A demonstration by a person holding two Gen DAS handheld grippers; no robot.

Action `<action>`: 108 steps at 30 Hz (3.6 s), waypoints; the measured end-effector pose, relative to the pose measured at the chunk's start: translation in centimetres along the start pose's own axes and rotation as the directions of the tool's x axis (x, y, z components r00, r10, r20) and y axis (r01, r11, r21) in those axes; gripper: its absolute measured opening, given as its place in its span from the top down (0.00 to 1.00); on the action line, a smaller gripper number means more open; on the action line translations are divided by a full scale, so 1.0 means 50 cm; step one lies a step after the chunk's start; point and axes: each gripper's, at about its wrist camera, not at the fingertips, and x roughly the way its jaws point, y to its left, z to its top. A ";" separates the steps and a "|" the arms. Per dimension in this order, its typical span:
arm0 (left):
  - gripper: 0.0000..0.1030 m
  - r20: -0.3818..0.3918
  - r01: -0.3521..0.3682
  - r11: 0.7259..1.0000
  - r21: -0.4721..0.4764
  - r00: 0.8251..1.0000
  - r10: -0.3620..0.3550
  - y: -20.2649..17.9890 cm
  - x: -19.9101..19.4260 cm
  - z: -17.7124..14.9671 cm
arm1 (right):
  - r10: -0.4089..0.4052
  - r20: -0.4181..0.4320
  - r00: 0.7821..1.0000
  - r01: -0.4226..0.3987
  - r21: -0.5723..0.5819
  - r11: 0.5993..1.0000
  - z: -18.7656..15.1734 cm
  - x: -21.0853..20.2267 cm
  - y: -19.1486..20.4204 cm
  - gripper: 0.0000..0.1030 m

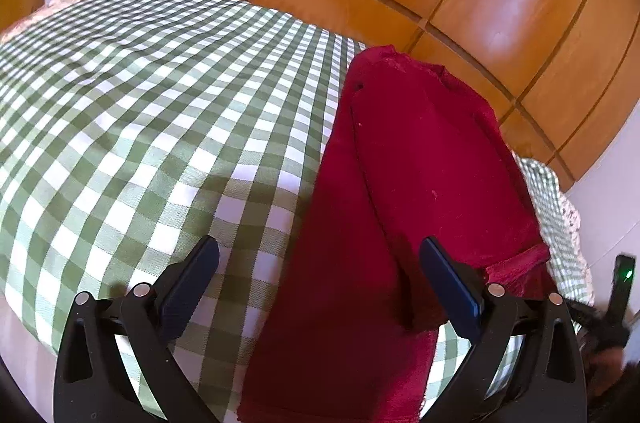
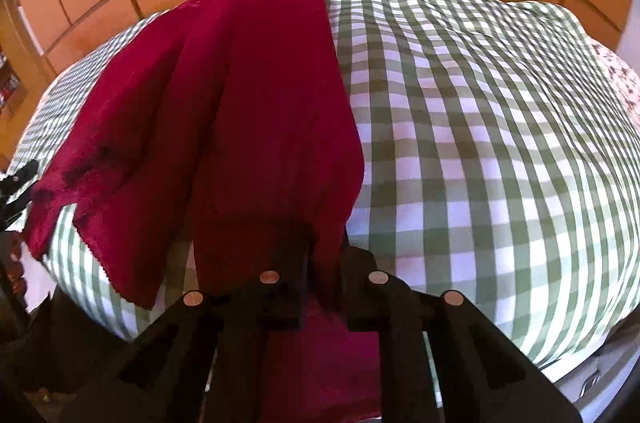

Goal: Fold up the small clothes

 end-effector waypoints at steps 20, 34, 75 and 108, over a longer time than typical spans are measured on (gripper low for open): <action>0.04 0.039 -0.066 0.998 -0.017 0.997 0.067 0.015 -0.026 0.031 | -0.614 0.120 0.780 0.602 0.125 0.789 0.219 0.022 -0.342 0.94; 0.04 -0.039 0.008 1.000 0.019 0.999 -0.008 0.000 0.014 0.003 | -0.262 0.324 0.909 0.200 0.213 0.956 0.229 0.013 -0.174 0.18; 0.95 0.033 -0.139 0.938 0.318 0.990 0.135 0.042 -0.023 0.267 | 0.166 0.302 0.939 -0.219 0.150 0.964 0.107 0.099 0.001 0.06; 0.23 0.126 -0.608 0.793 0.030 0.790 0.600 0.308 0.176 0.524 | 0.156 0.282 0.947 -0.201 0.141 0.969 0.114 0.113 0.011 0.03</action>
